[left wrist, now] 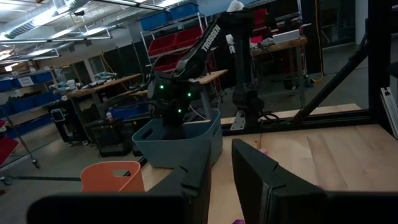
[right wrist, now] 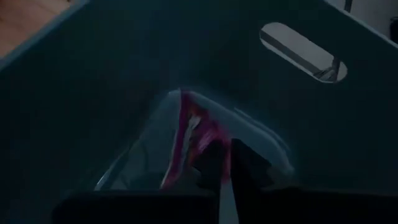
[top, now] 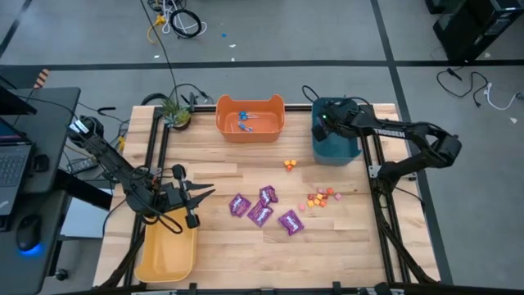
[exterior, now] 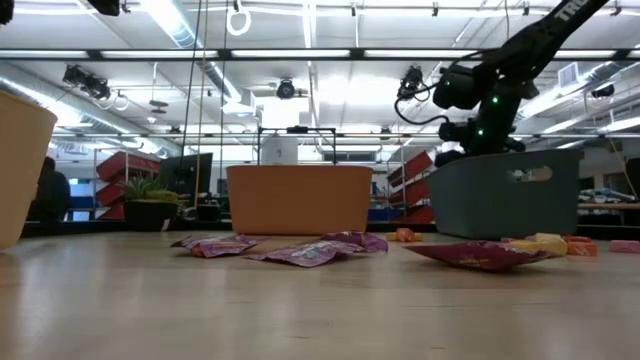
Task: Sort candy
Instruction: Put the top right purple candy into the blue bin, then put the top purple candy into the blue bin
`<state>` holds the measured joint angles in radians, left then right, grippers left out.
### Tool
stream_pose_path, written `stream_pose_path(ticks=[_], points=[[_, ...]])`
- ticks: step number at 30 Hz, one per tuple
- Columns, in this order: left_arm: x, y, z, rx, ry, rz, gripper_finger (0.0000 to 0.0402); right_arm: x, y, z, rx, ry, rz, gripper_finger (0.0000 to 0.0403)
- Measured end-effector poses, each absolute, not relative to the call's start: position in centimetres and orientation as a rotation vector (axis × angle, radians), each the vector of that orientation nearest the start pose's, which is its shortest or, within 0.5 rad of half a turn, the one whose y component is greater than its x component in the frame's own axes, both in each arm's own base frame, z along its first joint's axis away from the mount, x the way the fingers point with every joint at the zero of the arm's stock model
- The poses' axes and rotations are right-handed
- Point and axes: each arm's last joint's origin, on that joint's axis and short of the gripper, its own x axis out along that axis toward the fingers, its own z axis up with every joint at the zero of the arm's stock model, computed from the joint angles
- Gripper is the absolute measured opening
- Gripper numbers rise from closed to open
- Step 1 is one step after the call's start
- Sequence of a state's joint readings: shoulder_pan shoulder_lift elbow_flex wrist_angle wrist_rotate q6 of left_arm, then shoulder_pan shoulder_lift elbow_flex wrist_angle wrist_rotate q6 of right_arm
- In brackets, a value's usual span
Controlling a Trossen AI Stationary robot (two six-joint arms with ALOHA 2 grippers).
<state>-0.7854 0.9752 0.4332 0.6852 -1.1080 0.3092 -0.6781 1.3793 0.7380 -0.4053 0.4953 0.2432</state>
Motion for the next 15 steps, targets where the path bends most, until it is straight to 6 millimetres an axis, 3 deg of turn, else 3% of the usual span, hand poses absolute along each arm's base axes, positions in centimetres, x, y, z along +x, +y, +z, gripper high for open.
stream_pose_path(ticks=[8, 15], points=[[15.45, -11.78, 25.85, 0.190, -0.033, 0.332, 0.0067, 18.63, -16.77, 18.22, 0.300, 0.958, -1.195, 0.0068], [15.45, -11.79, 25.85, 0.190, -0.033, 0.331, 0.0067, 18.63, -16.76, 18.22, 0.281, 0.971, -1.182, 0.0080]])
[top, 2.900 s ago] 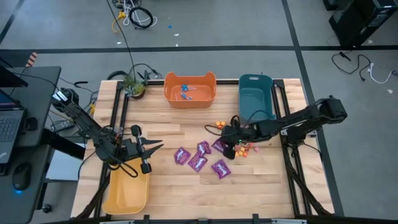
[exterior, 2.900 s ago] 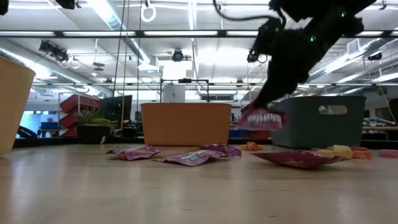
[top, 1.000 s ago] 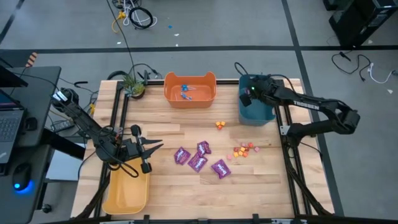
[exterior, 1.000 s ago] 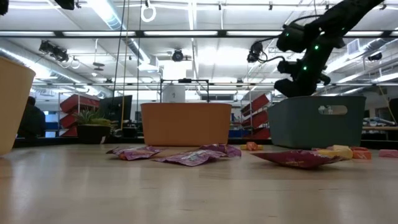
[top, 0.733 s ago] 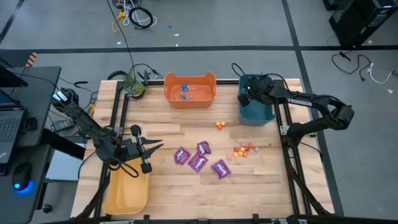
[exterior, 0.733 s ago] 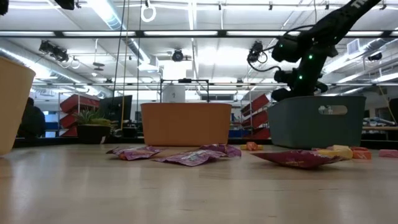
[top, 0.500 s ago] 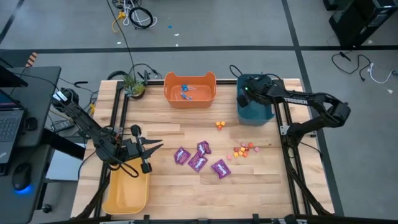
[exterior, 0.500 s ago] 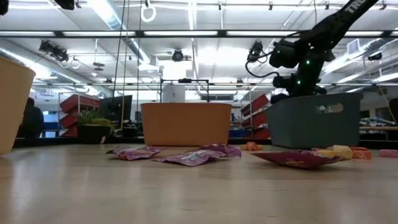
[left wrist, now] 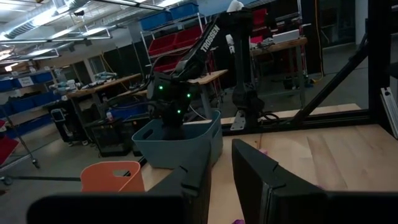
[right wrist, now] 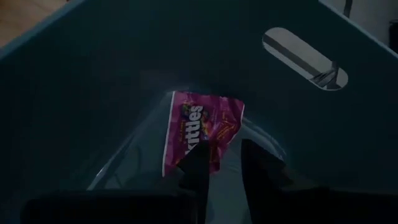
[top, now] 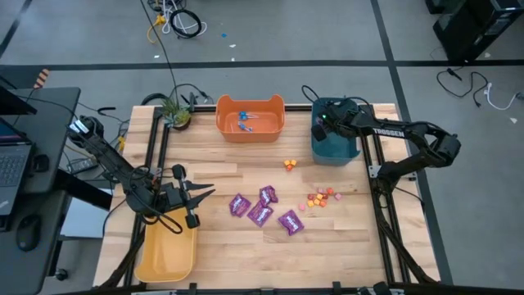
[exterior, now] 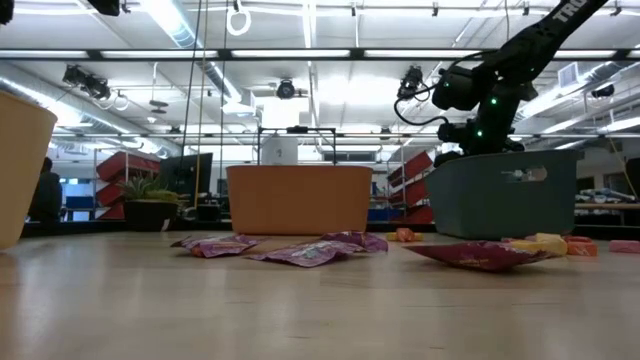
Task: Sort candy
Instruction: Put the top purple candy into the blue bin
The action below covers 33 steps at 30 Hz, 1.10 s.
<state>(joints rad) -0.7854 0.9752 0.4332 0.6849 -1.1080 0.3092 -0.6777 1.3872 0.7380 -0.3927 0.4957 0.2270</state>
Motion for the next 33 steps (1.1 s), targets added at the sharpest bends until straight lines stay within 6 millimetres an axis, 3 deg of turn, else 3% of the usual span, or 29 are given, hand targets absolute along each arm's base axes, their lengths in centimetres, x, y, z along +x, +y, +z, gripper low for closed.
stream_pose_path(ticks=[11, 21, 33], points=[[15.5, -11.8, 25.9, 0.190, -0.034, 0.332, 0.0067, 18.2, -16.4, 18.1, 0.242, 1.052, -1.155, 0.0078], [15.4, -11.8, 25.9, 0.187, -0.035, 0.334, 0.0067, 17.2, -15.5, 20.5, 0.231, 0.971, -1.171, 0.0077], [15.4, -11.8, 25.9, 0.187, -0.035, 0.335, 0.0067, 15.8, -10.7, 24.8, 0.225, 0.786, -1.038, 0.0077]])
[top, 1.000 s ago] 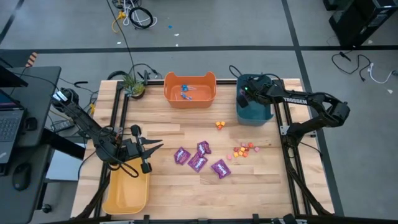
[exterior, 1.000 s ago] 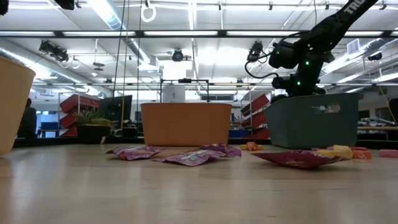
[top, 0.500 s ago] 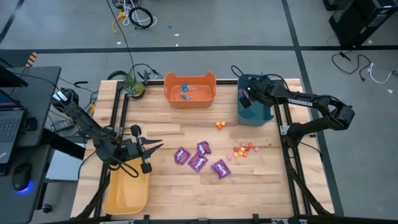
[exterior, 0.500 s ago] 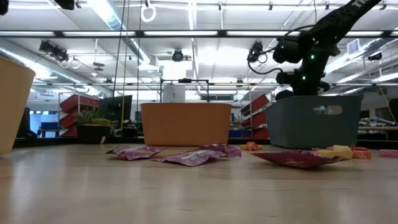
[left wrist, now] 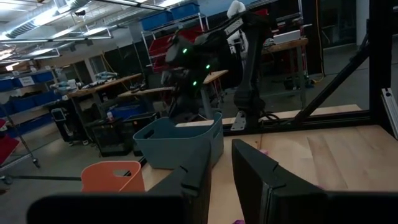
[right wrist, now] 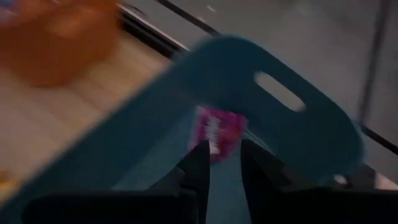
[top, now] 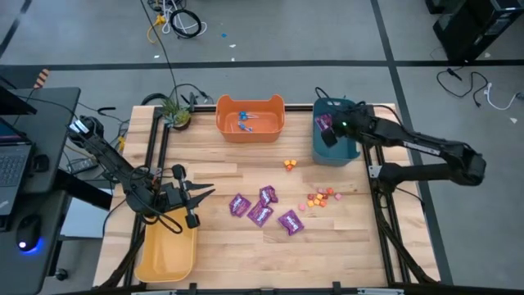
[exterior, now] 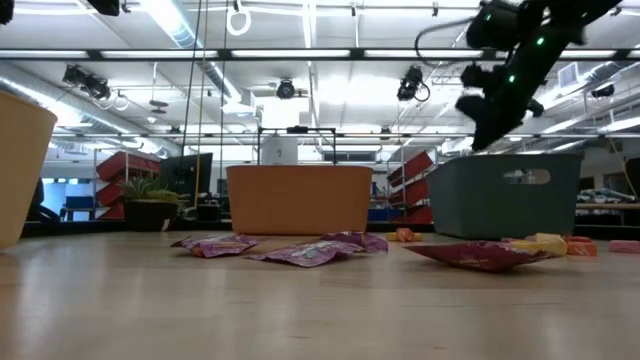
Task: Sort candy
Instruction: Put the top purple candy into the blue bin
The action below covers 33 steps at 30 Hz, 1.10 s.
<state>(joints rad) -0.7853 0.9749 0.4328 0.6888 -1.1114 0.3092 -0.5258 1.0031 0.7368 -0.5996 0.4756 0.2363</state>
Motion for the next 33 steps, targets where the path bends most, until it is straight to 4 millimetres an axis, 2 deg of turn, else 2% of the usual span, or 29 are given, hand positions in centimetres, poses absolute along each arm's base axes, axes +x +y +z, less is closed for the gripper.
stream_pose_path(ticks=[8, 18, 25, 33], points=[[15.4, -11.8, 25.9, 0.186, -0.035, 0.335, 0.0067, 16.5, -6.8, 27.2, 0.189, 0.610, -0.733, 0.0077], [15.4, -11.8, 25.9, 0.181, -0.036, 0.335, 0.0067, 19.8, -2.1, 28.1, 0.088, 0.484, -0.252, 0.0077], [15.4, -11.8, 25.9, 0.180, -0.036, 0.335, 0.0067, 22.1, 1.0, 27.2, -0.012, 0.478, -0.069, 0.0077], [15.5, -11.8, 25.8, 0.141, -0.036, 0.332, 0.0067, 25.1, 3.5, 25.0, -0.069, 0.483, 0.034, 0.0077]])
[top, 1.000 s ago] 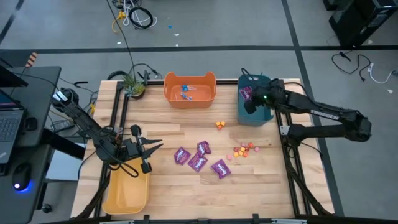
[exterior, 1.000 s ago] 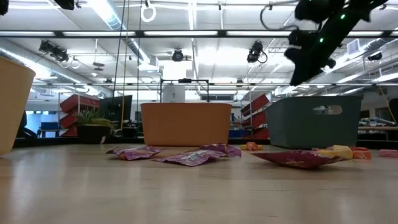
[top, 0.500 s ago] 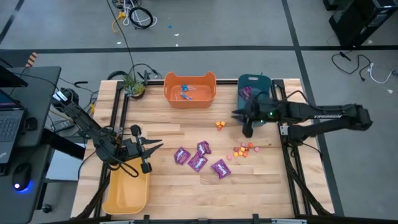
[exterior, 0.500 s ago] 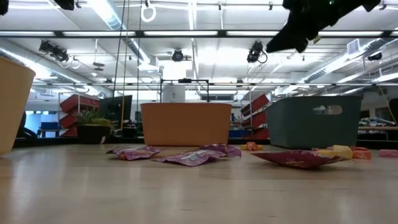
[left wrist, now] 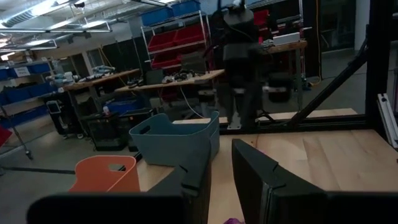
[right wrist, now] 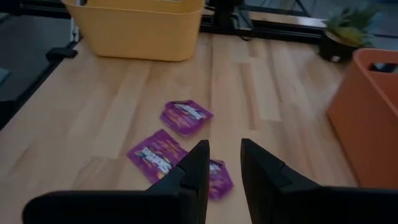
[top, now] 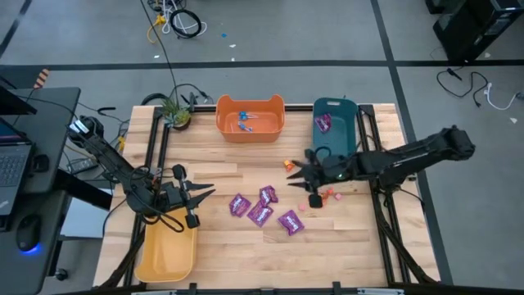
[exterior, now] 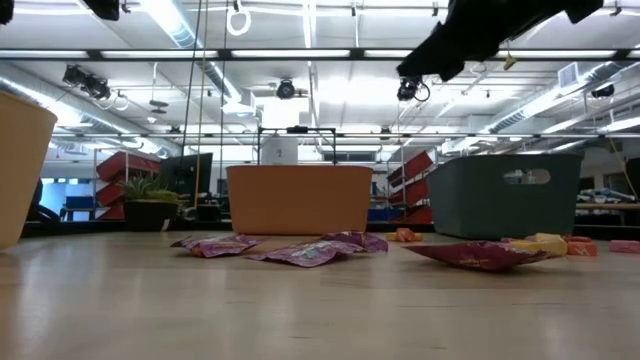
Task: Sort candy
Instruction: Put the top purple candy into the blue bin
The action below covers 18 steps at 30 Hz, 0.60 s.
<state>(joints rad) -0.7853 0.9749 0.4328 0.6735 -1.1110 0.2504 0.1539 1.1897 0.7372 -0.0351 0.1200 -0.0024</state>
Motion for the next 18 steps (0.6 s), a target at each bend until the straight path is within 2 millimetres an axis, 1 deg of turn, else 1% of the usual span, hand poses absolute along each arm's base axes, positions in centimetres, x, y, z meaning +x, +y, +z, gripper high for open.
stream_pose_path(ticks=[7, 18], points=[[15.4, -11.8, 25.8, 0.138, -0.038, 0.333, 0.0067, 27.4, 5.0, 22.8, -0.089, 0.484, 0.073, 0.0077], [15.4, -11.8, 25.8, 0.143, -0.037, 0.333, 0.0067, 29.9, 5.6, 18.6, -0.107, 0.547, 0.079, 0.0077]])
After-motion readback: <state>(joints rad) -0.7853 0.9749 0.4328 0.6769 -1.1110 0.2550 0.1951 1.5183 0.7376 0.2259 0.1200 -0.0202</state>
